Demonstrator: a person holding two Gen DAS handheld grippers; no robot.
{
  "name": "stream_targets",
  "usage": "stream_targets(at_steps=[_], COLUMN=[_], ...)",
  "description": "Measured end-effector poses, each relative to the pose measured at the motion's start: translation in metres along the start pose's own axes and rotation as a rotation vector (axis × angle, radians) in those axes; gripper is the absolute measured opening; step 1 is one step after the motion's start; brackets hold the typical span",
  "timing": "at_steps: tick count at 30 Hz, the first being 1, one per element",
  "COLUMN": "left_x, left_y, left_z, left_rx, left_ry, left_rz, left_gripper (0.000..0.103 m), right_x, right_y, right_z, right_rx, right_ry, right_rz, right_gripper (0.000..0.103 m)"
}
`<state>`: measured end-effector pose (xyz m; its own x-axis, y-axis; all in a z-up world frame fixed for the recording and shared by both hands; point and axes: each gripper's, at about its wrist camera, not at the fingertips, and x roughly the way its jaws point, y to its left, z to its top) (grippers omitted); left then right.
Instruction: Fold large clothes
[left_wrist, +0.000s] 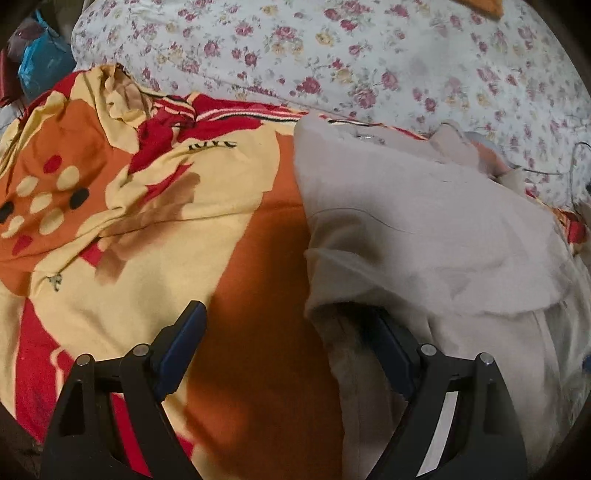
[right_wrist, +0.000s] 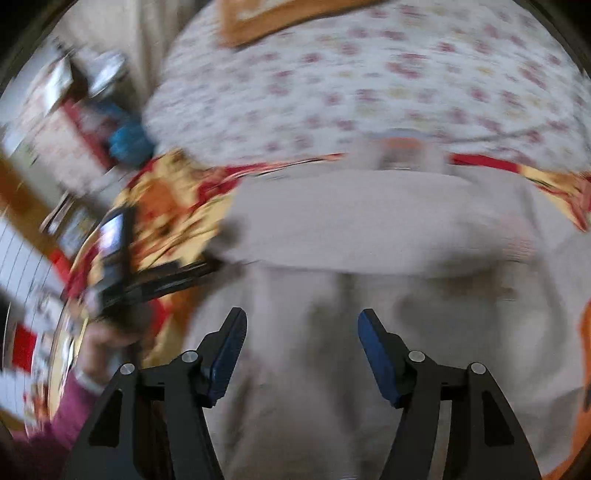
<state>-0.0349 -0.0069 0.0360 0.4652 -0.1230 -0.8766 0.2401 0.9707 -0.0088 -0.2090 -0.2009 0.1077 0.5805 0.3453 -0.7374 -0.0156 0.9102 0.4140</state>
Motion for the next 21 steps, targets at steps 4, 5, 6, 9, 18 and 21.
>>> stream_targets(at_steps=[4, 5, 6, 9, 18, 21], left_x=[0.001, 0.001, 0.001, -0.007, -0.004, -0.016], left_y=[0.008, 0.013, 0.016, 0.022, 0.027, 0.031], left_z=[0.009, 0.009, 0.008, 0.006, 0.008, 0.006], left_rx=[-0.008, -0.025, -0.036, -0.036, -0.045, -0.072], left_ry=[-0.048, -0.035, -0.026, -0.05, -0.024, -0.006], left_rz=[0.077, 0.058, 0.043, 0.071, 0.088, 0.039], left_gripper=[0.056, 0.052, 0.043, 0.037, 0.034, 0.039], right_x=[0.028, 0.03, 0.03, 0.02, 0.008, 0.009], right_y=[0.032, 0.035, 0.036, 0.025, -0.04, -0.041], right_z=[-0.011, -0.012, -0.012, -0.01, -0.02, -0.029], right_rx=[-0.062, -0.08, -0.091, -0.068, 0.083, 0.075], right_ry=[0.074, 0.08, 0.079, 0.049, 0.052, 0.068], right_rz=[0.027, 0.017, 0.009, -0.018, -0.118, -0.121], right_gripper=[0.064, 0.064, 0.064, 0.064, 0.065, 0.065])
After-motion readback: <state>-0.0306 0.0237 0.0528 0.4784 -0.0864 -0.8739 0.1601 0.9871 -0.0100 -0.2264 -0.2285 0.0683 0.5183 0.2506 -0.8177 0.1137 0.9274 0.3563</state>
